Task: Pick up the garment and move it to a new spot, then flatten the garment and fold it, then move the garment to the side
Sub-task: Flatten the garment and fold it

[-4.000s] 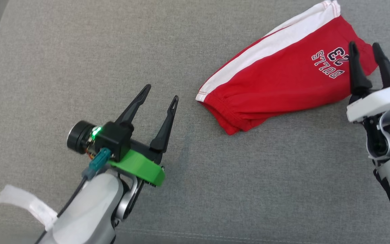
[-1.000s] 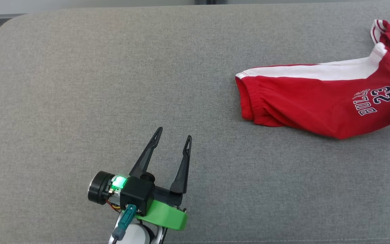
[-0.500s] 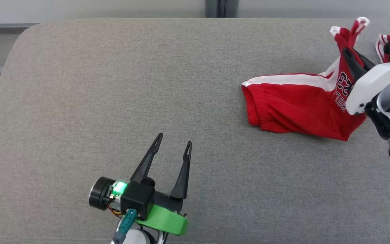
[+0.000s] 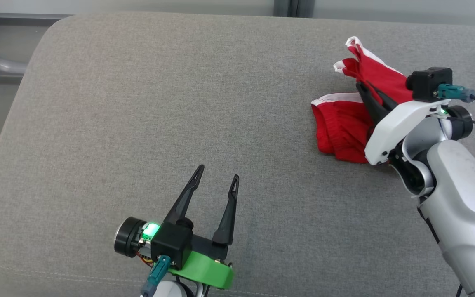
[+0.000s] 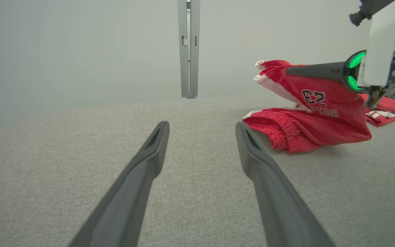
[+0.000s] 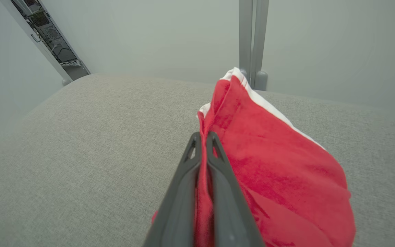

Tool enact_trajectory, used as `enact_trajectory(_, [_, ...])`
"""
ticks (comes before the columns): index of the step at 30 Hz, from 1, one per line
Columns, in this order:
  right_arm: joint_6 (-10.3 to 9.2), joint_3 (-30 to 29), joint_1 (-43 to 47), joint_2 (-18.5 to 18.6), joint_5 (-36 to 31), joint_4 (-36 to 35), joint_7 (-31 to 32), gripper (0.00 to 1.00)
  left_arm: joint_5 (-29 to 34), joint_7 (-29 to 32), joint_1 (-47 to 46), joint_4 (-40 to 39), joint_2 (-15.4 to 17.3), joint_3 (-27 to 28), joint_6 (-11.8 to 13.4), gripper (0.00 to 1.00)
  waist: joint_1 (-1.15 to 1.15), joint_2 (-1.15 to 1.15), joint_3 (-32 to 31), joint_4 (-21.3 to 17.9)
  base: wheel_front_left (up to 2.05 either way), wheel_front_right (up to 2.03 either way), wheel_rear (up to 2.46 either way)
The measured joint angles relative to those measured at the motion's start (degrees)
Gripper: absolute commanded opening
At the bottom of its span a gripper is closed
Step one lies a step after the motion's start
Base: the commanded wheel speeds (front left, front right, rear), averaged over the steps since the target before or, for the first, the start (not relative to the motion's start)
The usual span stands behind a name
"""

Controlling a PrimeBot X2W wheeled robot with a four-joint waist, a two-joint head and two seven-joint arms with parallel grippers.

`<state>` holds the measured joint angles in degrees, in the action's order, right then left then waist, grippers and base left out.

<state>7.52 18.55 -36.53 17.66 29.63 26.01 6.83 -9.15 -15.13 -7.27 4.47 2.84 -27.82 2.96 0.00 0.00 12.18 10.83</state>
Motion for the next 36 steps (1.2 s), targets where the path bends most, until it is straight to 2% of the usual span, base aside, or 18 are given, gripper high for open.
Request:
enact_trajectory(4, [0.00,-0.36,1.26,-3.00,-1.07,-0.49,0.90,0.01,-0.31,0.01,-0.28,0.02,0.00,-0.30,0.08,1.00,0.00,0.00,0.74,0.46,0.00,0.00,0.00])
enact_trajectory(5, [0.00,-0.51,1.41,-3.75,-1.10,-0.58,0.90,0.89,-0.32,0.01,-0.43,0.02,0.00,-0.35,0.08,1.00,0.00,0.00,0.93,0.54,0.00,0.00,0.00])
enact_trajectory(6, [-0.01,-0.57,1.56,-4.46,-1.07,-0.82,0.76,1.00,-0.35,0.01,-0.54,0.03,0.00,-0.40,0.09,1.00,0.00,0.00,1.10,0.62,0.00,0.00,0.00])
enact_trajectory(9, [-0.02,-0.46,2.13,-6.38,0.51,-2.11,0.00,1.00,-0.48,0.01,-0.74,0.25,0.00,-0.40,0.11,1.00,0.00,0.00,1.24,0.64,0.00,0.00,0.00])
enact_trajectory(12, [-0.02,-0.43,2.24,-6.64,2.33,-4.28,-1.76,1.00,-0.47,0.01,-0.74,0.42,0.00,-0.16,0.33,1.00,0.00,0.00,0.92,0.22,0.00,0.00,0.00])
enact_trajectory(17, [-0.02,-1.80,4.03,-3.36,3.02,-6.62,-7.19,1.00,-0.30,0.01,-0.65,0.36,-0.01,0.32,0.35,1.00,0.00,0.00,-0.09,-0.86,0.00,0.00,0.00])
enact_trajectory(21, [-0.04,-3.04,7.43,0.92,2.75,-6.77,-12.89,1.00,-0.01,0.01,0.11,0.22,0.00,1.22,0.34,1.00,0.00,0.00,-1.25,-1.81,0.00,0.00,0.00])
enact_trajectory(27, [-0.04,-4.94,13.13,5.44,4.67,-1.99,-17.10,1.00,0.98,0.00,1.05,-0.10,-0.01,1.80,-0.20,1.00,0.00,0.00,-2.63,-2.88,0.00,0.00,0.00])
enact_trajectory(28, [-0.04,-4.77,13.48,5.98,5.14,-1.32,-17.30,0.82,1.09,0.00,1.13,-0.13,-0.01,1.80,-0.22,1.00,0.00,0.00,-2.76,-2.92,0.00,0.00,0.00])
enact_trajectory(29, [-0.04,-4.58,13.56,6.37,5.64,-0.63,-17.42,0.55,1.12,0.01,1.16,-0.19,-0.01,1.76,-0.29,1.00,0.00,0.00,-2.80,-2.89,0.00,0.00,0.00])
enact_trajectory(30, [-0.04,-4.24,13.55,6.75,6.34,-0.09,-17.45,0.09,1.12,0.01,1.19,-0.25,-0.01,1.65,-0.38,1.00,0.00,0.00,-2.78,-2.79,0.00,0.00,0.00])
enact_trajectory(31, [-0.04,-3.48,13.36,7.12,7.23,0.44,-17.20,0.00,1.13,0.01,1.22,-0.30,-0.01,1.49,-0.44,1.00,0.00,0.00,-2.73,-2.65,0.00,0.00,0.00])
enact_trajectory(36, [-0.04,1.54,9.14,8.84,12.05,2.19,-14.79,0.00,1.11,0.01,1.24,-0.22,0.00,0.66,-0.73,1.00,0.00,0.00,-2.23,-1.60,0.00,0.00,0.00])
